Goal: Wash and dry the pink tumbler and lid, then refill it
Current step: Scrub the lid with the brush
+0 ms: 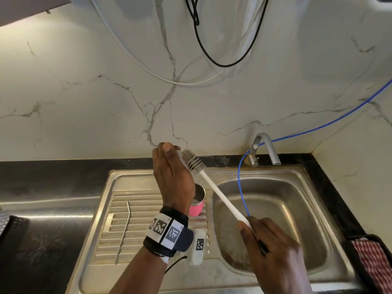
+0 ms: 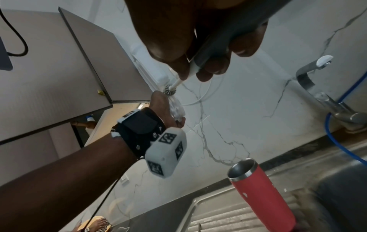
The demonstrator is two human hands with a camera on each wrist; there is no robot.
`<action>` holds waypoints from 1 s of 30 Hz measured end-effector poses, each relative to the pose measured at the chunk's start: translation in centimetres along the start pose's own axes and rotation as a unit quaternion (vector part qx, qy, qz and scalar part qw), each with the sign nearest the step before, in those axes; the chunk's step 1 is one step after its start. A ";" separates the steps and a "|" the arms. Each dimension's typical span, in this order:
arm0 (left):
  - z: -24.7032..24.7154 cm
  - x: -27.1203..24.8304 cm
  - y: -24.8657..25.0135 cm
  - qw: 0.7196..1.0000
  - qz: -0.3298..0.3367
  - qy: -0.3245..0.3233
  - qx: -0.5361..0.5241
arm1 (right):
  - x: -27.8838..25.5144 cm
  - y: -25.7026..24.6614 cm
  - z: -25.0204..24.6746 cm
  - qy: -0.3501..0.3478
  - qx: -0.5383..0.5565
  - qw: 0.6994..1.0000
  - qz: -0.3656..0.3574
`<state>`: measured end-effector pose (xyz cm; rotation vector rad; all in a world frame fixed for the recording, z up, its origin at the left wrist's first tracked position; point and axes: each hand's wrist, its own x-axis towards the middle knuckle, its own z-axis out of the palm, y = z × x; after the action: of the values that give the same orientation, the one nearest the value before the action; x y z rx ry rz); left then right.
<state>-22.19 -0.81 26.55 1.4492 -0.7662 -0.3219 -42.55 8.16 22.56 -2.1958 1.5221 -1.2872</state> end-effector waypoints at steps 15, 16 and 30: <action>-0.1 0.8 -1.7 0.986 0.140 -0.016 0.094 | 1.9 -0.5 -0.9 -0.054 0.004 0.998 0.015; 0.0 0.1 -1.7 0.984 0.143 -0.032 0.098 | 2.5 -0.7 -0.7 -0.058 0.009 0.998 0.010; -1.5 1.1 1.2 0.880 -0.400 -0.085 -0.241 | -0.7 1.1 0.0 -0.042 -0.013 0.999 0.001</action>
<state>-20.74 -0.22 28.14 1.1948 -0.1463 -1.2008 -43.39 8.26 21.51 -2.2340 1.5187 -1.1642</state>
